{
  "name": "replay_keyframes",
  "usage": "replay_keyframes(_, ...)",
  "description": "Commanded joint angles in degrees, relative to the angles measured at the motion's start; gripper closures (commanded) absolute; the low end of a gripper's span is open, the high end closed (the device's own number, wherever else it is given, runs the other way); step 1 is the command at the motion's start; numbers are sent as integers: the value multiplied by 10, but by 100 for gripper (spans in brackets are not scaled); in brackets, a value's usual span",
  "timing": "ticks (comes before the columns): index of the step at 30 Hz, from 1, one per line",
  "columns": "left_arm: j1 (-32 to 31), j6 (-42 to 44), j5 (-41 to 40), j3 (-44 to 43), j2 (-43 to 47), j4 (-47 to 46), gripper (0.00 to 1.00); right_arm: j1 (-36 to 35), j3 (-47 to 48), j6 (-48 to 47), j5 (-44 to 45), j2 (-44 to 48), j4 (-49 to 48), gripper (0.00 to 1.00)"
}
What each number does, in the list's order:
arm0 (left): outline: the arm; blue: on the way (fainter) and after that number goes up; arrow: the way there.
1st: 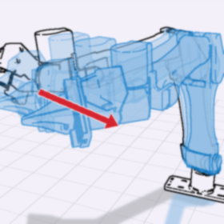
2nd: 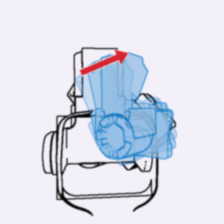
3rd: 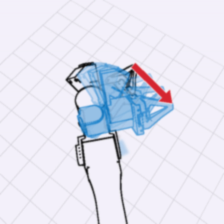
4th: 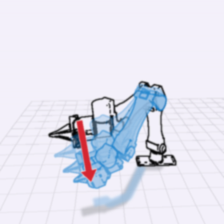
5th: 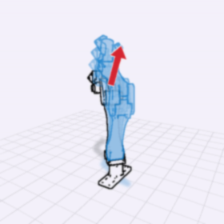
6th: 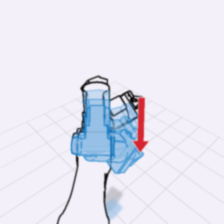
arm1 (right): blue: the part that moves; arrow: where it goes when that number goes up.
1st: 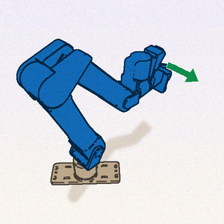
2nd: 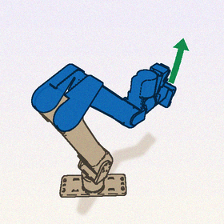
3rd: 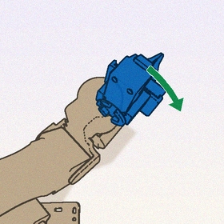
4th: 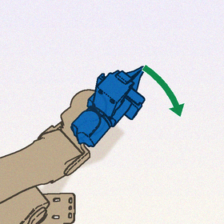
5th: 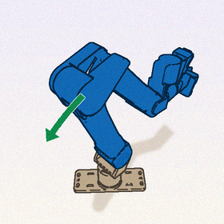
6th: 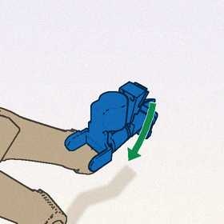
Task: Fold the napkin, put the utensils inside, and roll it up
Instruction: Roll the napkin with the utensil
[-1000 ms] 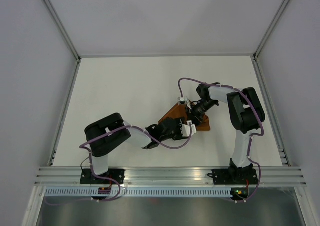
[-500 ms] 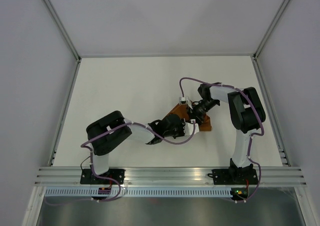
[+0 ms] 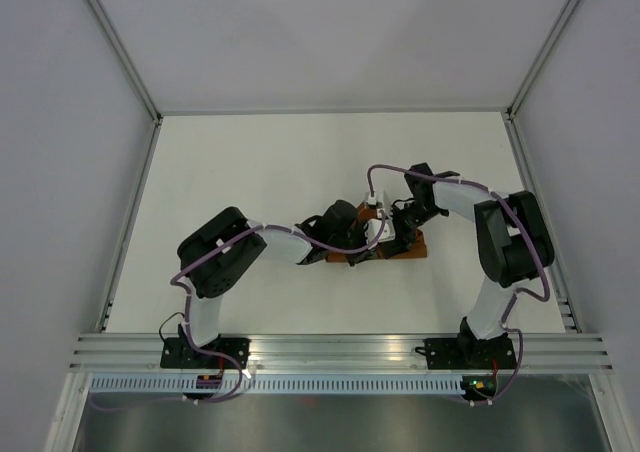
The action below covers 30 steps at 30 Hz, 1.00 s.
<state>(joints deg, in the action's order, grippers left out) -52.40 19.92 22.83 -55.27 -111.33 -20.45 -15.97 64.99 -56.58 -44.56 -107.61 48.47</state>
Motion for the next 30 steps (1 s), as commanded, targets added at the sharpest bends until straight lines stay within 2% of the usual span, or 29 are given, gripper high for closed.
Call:
replay_keyframes(1,8,-63,63,-4,-59,160,98,13,-46,62,49,85,-121,49)
replay_keyframes(5,26,-95,105,-18,-76,170,98,27,-108,120,71,178,-237,46)
replay_keyframes(8,39,-110,131,-19,-86,170,98,33,-149,120,70,233,-268,45)
replay_keyframes(17,68,-147,174,-94,-155,265,98,33,-261,64,42,367,-288,42)
replay_keyframes(20,70,-158,175,-107,-170,282,98,34,-278,62,27,392,-280,42)
replay_keyframes(22,72,-165,176,-107,-173,284,98,33,-289,93,53,400,-304,41)
replay_keyframes(23,73,-166,174,-107,-174,283,98,34,-292,134,79,395,-346,40)
replay_keyframes(25,74,-172,172,-107,-177,283,98,37,-282,142,113,375,-355,41)
replay_keyframes(30,80,-188,159,-111,-183,287,98,55,-262,95,70,338,-305,42)
